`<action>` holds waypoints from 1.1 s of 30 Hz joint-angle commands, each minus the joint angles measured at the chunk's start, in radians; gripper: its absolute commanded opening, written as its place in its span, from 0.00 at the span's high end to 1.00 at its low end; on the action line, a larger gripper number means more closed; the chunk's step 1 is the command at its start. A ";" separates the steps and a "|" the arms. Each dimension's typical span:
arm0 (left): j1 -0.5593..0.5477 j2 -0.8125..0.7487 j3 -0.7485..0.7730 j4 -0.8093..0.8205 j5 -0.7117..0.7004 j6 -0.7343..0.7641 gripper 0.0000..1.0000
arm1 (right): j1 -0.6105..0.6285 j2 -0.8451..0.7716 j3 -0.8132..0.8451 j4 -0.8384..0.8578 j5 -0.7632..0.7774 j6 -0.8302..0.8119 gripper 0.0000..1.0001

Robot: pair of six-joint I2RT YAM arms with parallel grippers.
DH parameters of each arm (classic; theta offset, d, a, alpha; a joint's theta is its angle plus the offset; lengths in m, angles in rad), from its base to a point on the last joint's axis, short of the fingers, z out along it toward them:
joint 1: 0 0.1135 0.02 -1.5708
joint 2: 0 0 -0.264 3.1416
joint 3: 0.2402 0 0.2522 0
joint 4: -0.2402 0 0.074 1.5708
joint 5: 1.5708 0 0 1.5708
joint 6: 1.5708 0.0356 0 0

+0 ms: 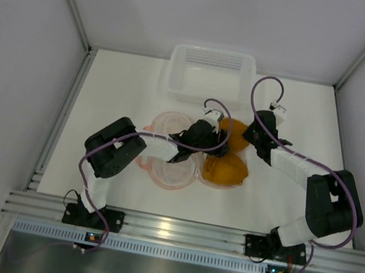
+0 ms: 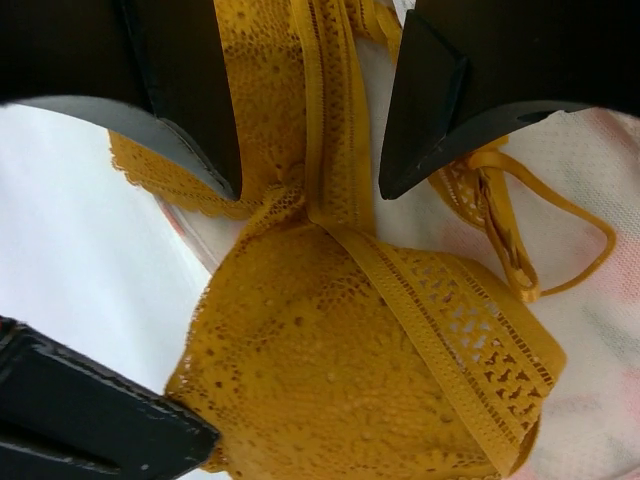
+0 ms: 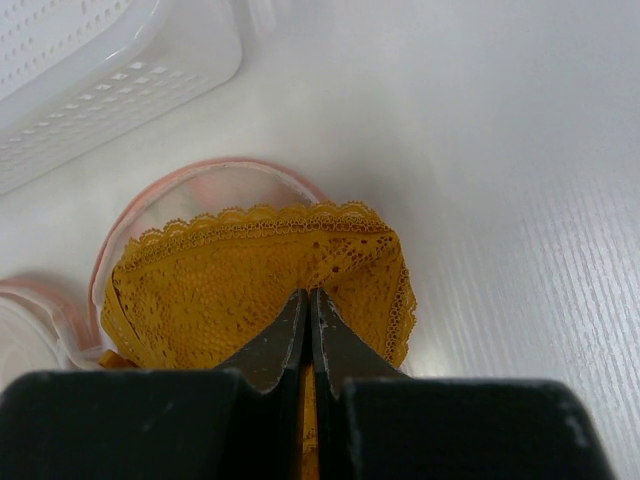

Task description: Place the bra in the laundry bag and zip it closed

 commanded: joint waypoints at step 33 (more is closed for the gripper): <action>-0.007 -0.073 -0.038 0.174 -0.212 0.115 1.00 | -0.012 0.007 0.036 0.034 0.003 -0.007 1.00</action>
